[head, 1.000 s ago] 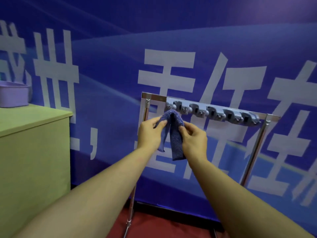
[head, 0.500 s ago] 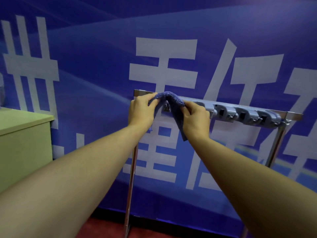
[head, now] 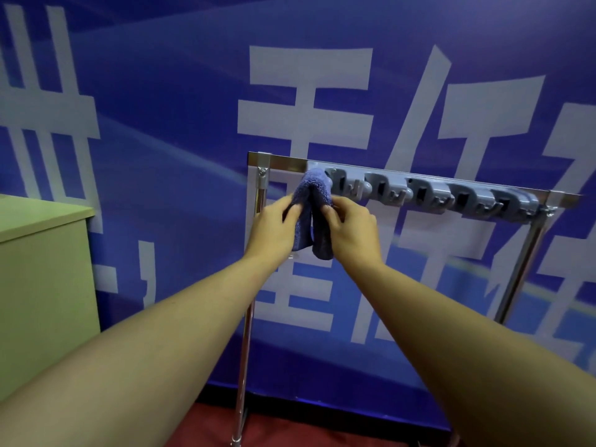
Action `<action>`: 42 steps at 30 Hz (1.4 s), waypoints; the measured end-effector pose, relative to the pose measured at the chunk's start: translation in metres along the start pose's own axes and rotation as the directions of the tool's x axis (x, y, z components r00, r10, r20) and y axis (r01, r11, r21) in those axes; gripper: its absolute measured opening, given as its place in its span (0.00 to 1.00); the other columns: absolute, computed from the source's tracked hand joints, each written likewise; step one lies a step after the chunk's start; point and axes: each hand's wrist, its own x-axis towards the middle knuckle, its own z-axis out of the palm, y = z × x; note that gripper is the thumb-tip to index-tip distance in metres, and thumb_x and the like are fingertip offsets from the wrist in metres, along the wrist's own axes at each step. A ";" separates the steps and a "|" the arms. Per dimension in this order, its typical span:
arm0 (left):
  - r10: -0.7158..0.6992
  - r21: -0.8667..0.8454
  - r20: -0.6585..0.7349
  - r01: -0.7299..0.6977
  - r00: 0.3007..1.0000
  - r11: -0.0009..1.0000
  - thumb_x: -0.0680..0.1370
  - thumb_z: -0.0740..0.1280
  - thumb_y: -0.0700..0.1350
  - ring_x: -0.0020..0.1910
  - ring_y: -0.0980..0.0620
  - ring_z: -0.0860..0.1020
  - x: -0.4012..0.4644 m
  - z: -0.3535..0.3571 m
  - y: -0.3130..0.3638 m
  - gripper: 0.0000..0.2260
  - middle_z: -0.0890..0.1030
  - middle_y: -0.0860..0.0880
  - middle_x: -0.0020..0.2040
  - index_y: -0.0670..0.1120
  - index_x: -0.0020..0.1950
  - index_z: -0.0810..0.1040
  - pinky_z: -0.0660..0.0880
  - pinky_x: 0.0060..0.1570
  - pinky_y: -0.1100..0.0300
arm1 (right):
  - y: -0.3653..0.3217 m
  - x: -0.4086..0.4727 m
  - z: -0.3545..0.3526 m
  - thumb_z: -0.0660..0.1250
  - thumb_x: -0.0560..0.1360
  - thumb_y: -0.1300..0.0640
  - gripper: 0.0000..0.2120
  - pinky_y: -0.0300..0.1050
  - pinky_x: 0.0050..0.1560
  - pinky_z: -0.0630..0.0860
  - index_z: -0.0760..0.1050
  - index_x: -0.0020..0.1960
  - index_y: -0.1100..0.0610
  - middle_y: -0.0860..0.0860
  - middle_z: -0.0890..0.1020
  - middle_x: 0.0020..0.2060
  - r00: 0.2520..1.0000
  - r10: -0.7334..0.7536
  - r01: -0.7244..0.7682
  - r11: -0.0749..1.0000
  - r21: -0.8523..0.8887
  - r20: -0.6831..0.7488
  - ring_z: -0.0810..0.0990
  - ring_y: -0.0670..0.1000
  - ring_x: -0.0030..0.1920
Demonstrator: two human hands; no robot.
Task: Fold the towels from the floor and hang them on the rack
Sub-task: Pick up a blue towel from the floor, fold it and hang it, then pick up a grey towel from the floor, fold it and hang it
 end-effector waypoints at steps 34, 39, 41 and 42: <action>-0.593 0.168 0.379 0.577 0.711 0.799 0.83 0.63 0.48 0.71 0.53 0.73 -0.435 0.074 -0.166 0.18 0.75 0.51 0.71 0.49 0.74 0.72 0.68 0.69 0.59 | 0.225 -0.413 0.012 0.63 0.82 0.48 0.24 0.43 0.71 0.65 0.68 0.76 0.56 0.52 0.73 0.73 0.774 0.495 -0.440 0.869 -0.227 0.395 0.71 0.52 0.73; -0.675 0.263 0.406 0.628 0.617 0.732 0.82 0.65 0.48 0.69 0.51 0.74 -0.494 0.088 -0.213 0.19 0.77 0.49 0.69 0.47 0.73 0.73 0.68 0.71 0.54 | 0.277 -0.480 0.023 0.62 0.82 0.47 0.26 0.46 0.69 0.67 0.66 0.77 0.53 0.51 0.72 0.73 0.652 0.608 -0.495 0.794 -0.352 0.453 0.70 0.53 0.73; -0.685 0.332 0.415 0.601 0.599 0.727 0.82 0.66 0.48 0.69 0.50 0.74 -0.515 0.091 -0.230 0.19 0.78 0.49 0.68 0.46 0.72 0.74 0.68 0.71 0.55 | 0.292 -0.501 0.030 0.62 0.82 0.46 0.26 0.46 0.69 0.66 0.65 0.77 0.54 0.53 0.72 0.74 0.609 0.629 -0.464 0.777 -0.426 0.484 0.70 0.54 0.73; -0.688 0.366 0.428 0.583 0.587 0.725 0.82 0.66 0.50 0.72 0.49 0.72 -0.525 0.094 -0.239 0.19 0.77 0.48 0.70 0.47 0.72 0.74 0.67 0.72 0.54 | 0.299 -0.511 0.034 0.61 0.82 0.46 0.27 0.46 0.70 0.65 0.64 0.78 0.54 0.53 0.70 0.75 0.586 0.633 -0.443 0.773 -0.453 0.506 0.69 0.54 0.74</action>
